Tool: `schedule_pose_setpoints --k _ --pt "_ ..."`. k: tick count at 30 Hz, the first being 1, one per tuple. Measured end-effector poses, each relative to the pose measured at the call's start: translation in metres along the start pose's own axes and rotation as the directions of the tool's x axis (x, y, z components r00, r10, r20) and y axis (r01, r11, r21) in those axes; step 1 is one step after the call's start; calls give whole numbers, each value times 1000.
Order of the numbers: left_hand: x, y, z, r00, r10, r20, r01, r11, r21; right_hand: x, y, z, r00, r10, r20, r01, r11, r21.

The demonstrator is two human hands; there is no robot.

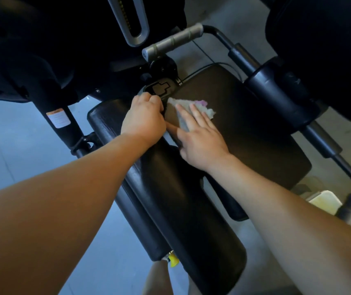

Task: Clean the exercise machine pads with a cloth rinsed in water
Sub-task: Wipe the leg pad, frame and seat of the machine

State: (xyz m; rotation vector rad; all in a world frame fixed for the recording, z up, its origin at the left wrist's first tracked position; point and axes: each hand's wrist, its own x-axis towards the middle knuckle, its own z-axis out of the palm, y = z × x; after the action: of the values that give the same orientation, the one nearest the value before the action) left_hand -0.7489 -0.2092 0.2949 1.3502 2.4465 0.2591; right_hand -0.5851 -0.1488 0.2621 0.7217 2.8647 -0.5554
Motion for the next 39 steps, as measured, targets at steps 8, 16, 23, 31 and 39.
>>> schedule_pose_setpoints --k 8,16,23,31,39 --pt "1 40 19 996 37 83 -41 998 56 -74 23 10 997 69 -38 -67 997 39" --pt "-5 43 25 996 25 87 -35 993 116 -114 27 16 974 137 -180 -75 946 314" --pt "-5 45 17 988 0 154 -17 993 113 -92 34 -67 985 113 128 -169 749 641" --pt "-3 52 16 989 -16 145 -8 986 165 -54 84 -68 905 420 68 -419 853 311" --pt "2 60 22 995 -49 88 30 980 198 -75 29 -18 919 339 -200 -295 930 220"
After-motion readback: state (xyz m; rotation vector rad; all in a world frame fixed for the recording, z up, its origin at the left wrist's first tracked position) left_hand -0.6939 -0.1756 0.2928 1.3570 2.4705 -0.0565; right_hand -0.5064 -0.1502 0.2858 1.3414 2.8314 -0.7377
